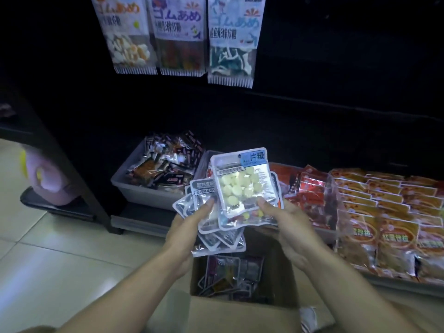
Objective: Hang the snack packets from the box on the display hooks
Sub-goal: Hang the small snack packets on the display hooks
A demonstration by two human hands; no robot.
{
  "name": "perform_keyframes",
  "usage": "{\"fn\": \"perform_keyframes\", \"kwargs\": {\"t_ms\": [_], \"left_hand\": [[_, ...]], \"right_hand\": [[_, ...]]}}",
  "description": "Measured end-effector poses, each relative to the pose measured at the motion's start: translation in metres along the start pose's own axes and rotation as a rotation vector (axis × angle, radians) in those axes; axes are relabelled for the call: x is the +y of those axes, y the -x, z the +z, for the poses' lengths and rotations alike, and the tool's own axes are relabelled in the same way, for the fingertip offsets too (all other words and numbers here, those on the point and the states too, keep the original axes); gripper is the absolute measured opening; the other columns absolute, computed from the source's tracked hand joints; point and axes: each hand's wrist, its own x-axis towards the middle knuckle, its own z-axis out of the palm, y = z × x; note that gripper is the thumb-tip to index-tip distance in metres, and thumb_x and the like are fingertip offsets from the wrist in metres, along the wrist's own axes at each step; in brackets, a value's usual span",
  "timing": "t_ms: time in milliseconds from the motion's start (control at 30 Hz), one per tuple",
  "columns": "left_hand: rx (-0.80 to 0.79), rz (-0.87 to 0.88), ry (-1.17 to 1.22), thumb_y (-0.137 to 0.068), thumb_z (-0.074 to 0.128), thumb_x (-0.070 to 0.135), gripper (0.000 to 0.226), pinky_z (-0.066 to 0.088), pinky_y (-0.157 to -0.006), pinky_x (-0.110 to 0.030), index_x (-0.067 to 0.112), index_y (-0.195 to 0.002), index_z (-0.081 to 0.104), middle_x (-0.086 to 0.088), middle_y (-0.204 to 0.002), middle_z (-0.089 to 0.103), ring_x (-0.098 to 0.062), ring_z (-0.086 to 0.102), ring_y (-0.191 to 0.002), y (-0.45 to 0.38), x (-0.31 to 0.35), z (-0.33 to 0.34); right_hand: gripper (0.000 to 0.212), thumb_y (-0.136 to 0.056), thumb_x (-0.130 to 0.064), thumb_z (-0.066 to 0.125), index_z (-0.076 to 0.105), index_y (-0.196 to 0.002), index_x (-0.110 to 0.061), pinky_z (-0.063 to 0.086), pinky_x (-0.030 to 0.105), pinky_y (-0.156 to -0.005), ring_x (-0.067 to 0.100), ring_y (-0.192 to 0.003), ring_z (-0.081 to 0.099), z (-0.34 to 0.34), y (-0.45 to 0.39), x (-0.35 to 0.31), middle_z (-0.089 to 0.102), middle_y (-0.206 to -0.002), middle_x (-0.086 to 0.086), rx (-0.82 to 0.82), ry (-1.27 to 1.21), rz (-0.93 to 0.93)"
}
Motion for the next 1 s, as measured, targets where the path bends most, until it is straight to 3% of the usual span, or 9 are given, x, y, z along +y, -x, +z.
{"fn": "perform_keyframes", "kwargs": {"t_ms": [100, 167, 300, 433, 533, 633, 733, 867, 1000], "left_hand": [[0.008, 0.002, 0.008, -0.044, 0.091, 0.082, 0.101, 0.056, -0.105, -0.052, 0.037, -0.132, 0.07, 0.005, -0.124, 0.079, -0.025, 0.077, -0.111, -0.007, -0.003, 0.001], [0.021, 0.008, -0.009, -0.044, 0.088, 0.084, 0.098, 0.055, -0.106, -0.055, 0.038, -0.129, 0.072, 0.005, -0.123, 0.079, -0.027, 0.077, -0.11, -0.014, -0.005, 0.001], [0.027, 0.034, -0.05, -0.055, 0.085, 0.07, 0.073, 0.058, -0.101, -0.058, 0.041, -0.122, 0.075, 0.006, -0.122, 0.079, -0.028, 0.077, -0.11, -0.017, -0.005, 0.004], [0.072, 0.035, -0.033, -0.064, 0.075, 0.069, 0.064, 0.06, -0.098, -0.057, 0.038, -0.119, 0.076, 0.003, -0.119, 0.08, -0.028, 0.078, -0.108, -0.011, -0.003, 0.01], [0.058, 0.025, 0.094, -0.065, 0.07, 0.084, 0.071, 0.059, -0.099, -0.056, 0.033, -0.114, 0.08, -0.001, -0.118, 0.08, -0.026, 0.078, -0.108, -0.002, 0.006, 0.018], [0.013, 0.074, 0.176, -0.07, 0.052, 0.091, 0.074, 0.054, -0.103, -0.042, 0.036, -0.118, 0.068, 0.009, -0.122, 0.072, -0.012, 0.07, -0.112, 0.007, 0.014, 0.025], [-0.033, 0.114, 0.125, -0.052, 0.059, 0.106, 0.111, 0.047, -0.114, -0.057, 0.037, -0.139, 0.065, 0.0, -0.137, 0.071, -0.027, 0.066, -0.131, 0.01, 0.008, 0.027], [-0.045, 0.138, 0.146, -0.061, 0.054, 0.097, 0.101, 0.047, -0.113, -0.048, 0.022, -0.129, 0.064, 0.002, -0.127, 0.072, -0.021, 0.064, -0.126, 0.019, 0.014, 0.028], [-0.089, 0.147, 0.118, -0.042, 0.065, 0.105, 0.122, 0.052, -0.108, -0.053, 0.031, -0.138, 0.066, -0.005, -0.134, 0.075, -0.03, 0.072, -0.123, 0.019, 0.013, 0.03]], "right_hand": [[0.071, -0.065, -0.062, 0.086, 0.075, -0.123, -0.024, 0.043, 0.052, -0.117, 0.021, -0.12, 0.07, -0.004, -0.003, 0.003, 0.079, -0.118, -0.008, -0.017, 0.071, -0.045], [0.078, -0.063, -0.054, 0.091, 0.07, -0.132, -0.023, 0.039, 0.054, -0.12, 0.023, -0.125, 0.068, -0.002, -0.005, 0.001, 0.076, -0.126, -0.003, -0.075, 0.023, -0.042], [0.135, -0.046, -0.044, 0.106, 0.033, -0.159, -0.04, 0.037, 0.056, -0.122, 0.026, -0.137, 0.059, -0.002, -0.011, -0.001, 0.06, -0.151, -0.003, -0.117, -0.063, -0.045], [0.1, -0.076, -0.023, 0.091, 0.037, -0.151, -0.06, 0.036, 0.044, -0.123, 0.007, -0.146, 0.042, 0.002, -0.002, -0.009, 0.04, -0.159, -0.025, -0.12, -0.005, -0.193], [0.078, -0.087, -0.018, 0.084, 0.049, -0.145, -0.058, 0.04, 0.035, -0.117, 0.007, -0.141, 0.046, 0.003, 0.0, -0.007, 0.044, -0.15, -0.029, -0.107, 0.032, -0.204], [0.082, -0.09, -0.016, 0.082, 0.043, -0.154, -0.049, 0.04, 0.025, -0.109, 0.002, -0.142, 0.038, 0.005, 0.001, -0.006, 0.042, -0.15, -0.026, -0.056, 0.04, -0.246], [0.085, -0.09, -0.016, 0.081, 0.039, -0.157, -0.047, 0.047, 0.023, -0.103, 0.001, -0.142, 0.038, 0.005, 0.0, -0.004, 0.04, -0.154, -0.023, -0.026, 0.054, -0.271], [0.088, -0.086, -0.022, 0.086, 0.039, -0.155, -0.051, 0.046, 0.052, -0.117, 0.012, -0.15, 0.04, 0.006, -0.002, 0.001, 0.039, -0.163, -0.019, 0.015, 0.039, -0.263], [0.086, -0.081, -0.033, 0.089, 0.041, -0.142, -0.07, 0.041, 0.058, -0.119, 0.014, -0.149, 0.043, 0.01, -0.001, 0.005, 0.042, -0.162, -0.021, 0.027, 0.013, -0.245]]}}
